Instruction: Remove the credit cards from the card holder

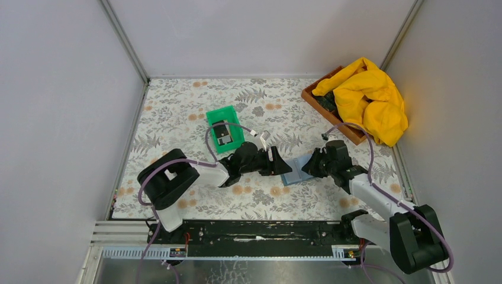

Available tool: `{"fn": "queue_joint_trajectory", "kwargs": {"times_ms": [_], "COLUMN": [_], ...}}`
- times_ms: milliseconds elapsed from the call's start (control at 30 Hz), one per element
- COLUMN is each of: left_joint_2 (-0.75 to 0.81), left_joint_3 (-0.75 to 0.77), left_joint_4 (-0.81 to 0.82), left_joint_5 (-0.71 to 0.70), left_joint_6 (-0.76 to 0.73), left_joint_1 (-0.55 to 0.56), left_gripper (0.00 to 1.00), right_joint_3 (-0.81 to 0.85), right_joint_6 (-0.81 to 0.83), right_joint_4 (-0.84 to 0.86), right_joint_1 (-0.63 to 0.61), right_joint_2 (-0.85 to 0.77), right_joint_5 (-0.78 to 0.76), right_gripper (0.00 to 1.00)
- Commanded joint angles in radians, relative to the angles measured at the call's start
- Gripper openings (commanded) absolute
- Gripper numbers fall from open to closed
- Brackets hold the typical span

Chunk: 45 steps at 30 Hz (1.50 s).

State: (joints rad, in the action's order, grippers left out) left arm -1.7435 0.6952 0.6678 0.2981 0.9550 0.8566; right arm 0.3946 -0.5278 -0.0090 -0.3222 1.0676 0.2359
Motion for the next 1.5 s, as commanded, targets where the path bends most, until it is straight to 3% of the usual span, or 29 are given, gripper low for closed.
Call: {"fn": "queue_joint_trajectory", "kwargs": {"times_ms": [0,133,200,367,433,767,1100,1467], "left_joint_2": [-0.029,-0.038,-0.04,-0.047,-0.051,-0.031,0.015,0.0], "left_joint_3": [0.026,0.016,0.015,0.018,0.016,0.008,-0.041,-0.014], "left_joint_4": [0.085,0.123,0.122,0.111,0.111,0.102,0.124,0.106], "left_joint_5": [-0.024,-0.054,-0.06,-0.061,-0.06,-0.052,-0.058,-0.041], "left_joint_6": [0.023,0.072,0.072,0.066,0.065,0.045,0.037,0.024], "left_joint_1": [0.003,0.004,0.004,0.004,0.004,0.004,0.002,-0.003], "left_gripper": [0.75,0.75,0.75,0.75,0.75,0.75,0.75,0.75], "right_joint_3": [0.084,0.122,0.132,0.173,0.186,0.216,0.194,0.143], "right_joint_6": [0.034,0.05,0.052,0.073,0.083,0.098,0.089,0.05], "right_joint_4": [-0.029,-0.029,-0.032,-0.069,-0.084,-0.114,-0.117,-0.058], "right_joint_1": [-0.007,-0.002,0.002,0.003,0.003,0.003,0.002,0.002], "right_joint_2": [0.062,0.138,0.138,0.1,0.083,0.155,0.192,0.227], "right_joint_5": [-0.073,-0.15,-0.189,-0.277,-0.317,-0.408,-0.285,-0.187], "right_gripper": [0.08,0.09,0.27,0.5,0.53,0.51,0.34,0.27]}}
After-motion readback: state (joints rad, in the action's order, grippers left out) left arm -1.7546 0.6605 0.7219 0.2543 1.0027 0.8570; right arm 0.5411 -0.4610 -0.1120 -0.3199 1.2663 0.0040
